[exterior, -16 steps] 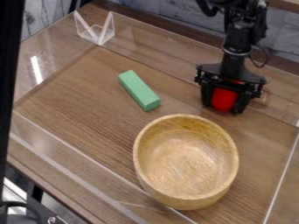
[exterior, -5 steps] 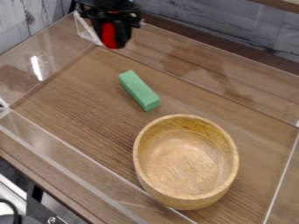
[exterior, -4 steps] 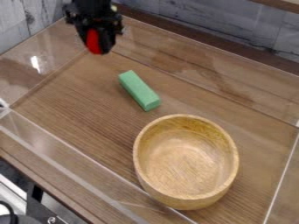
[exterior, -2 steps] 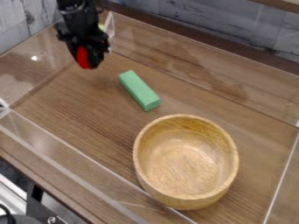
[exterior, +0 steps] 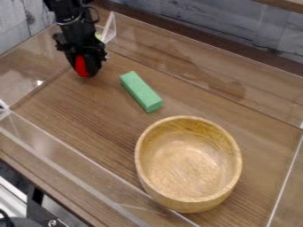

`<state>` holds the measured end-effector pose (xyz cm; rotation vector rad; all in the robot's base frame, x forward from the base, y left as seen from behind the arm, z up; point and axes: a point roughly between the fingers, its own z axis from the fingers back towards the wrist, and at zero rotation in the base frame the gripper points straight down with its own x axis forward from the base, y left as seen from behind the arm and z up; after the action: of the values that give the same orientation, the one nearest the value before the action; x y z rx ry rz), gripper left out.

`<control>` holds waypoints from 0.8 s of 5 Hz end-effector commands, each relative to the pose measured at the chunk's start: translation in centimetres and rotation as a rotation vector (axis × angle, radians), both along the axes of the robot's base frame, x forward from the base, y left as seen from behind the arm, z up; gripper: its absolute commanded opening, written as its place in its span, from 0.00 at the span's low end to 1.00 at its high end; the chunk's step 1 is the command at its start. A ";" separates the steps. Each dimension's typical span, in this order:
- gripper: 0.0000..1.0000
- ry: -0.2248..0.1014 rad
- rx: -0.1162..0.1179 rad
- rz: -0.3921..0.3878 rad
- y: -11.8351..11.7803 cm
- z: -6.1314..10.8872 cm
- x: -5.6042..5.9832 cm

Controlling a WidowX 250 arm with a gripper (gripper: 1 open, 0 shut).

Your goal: Move the red fruit to the left side of the table

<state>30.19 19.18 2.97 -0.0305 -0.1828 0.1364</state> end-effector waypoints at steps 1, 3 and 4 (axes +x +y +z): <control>0.00 -0.051 0.011 0.020 1.3 1.5 0.8; 0.00 -0.056 -0.037 0.049 1.6 1.3 1.0; 0.00 -0.060 -0.051 0.062 1.7 1.3 1.0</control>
<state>30.60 19.78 2.71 -0.1101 -0.1915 0.1952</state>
